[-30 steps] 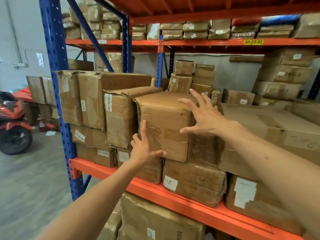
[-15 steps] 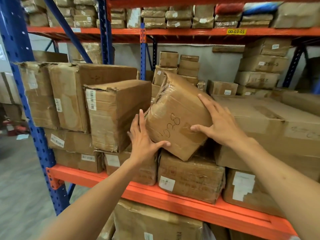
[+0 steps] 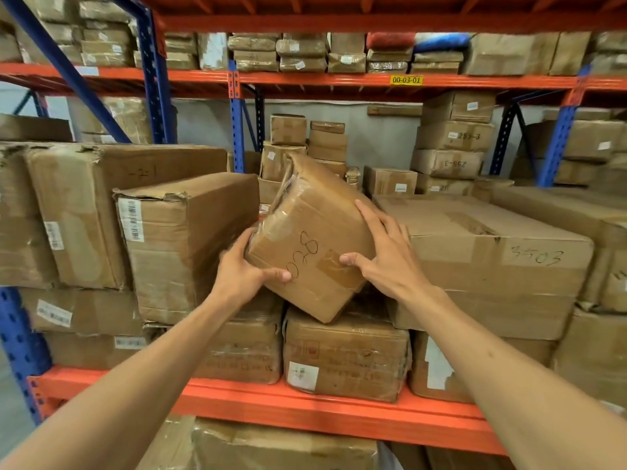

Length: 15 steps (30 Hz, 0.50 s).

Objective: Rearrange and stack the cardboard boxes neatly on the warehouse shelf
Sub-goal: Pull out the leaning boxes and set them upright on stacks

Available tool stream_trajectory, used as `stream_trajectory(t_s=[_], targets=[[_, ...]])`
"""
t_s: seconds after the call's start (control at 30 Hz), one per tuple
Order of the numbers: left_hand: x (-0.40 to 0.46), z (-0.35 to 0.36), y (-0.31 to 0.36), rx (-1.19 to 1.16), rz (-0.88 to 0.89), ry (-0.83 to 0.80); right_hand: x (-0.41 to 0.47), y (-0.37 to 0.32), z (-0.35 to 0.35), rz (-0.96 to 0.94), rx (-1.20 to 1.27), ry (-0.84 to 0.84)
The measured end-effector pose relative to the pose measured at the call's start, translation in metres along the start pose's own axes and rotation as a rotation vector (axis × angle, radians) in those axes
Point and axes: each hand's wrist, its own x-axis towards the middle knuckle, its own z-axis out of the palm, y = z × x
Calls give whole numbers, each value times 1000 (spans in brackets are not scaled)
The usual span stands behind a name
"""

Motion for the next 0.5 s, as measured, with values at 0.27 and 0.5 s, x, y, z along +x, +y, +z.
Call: stream_trajectory(t_s=[0.27, 0.5], targets=[[0, -26, 59, 354, 161, -89, -64, 5, 46, 178, 352, 252], [12, -10, 86, 556, 174, -185, -65, 1, 34, 348, 15, 18]])
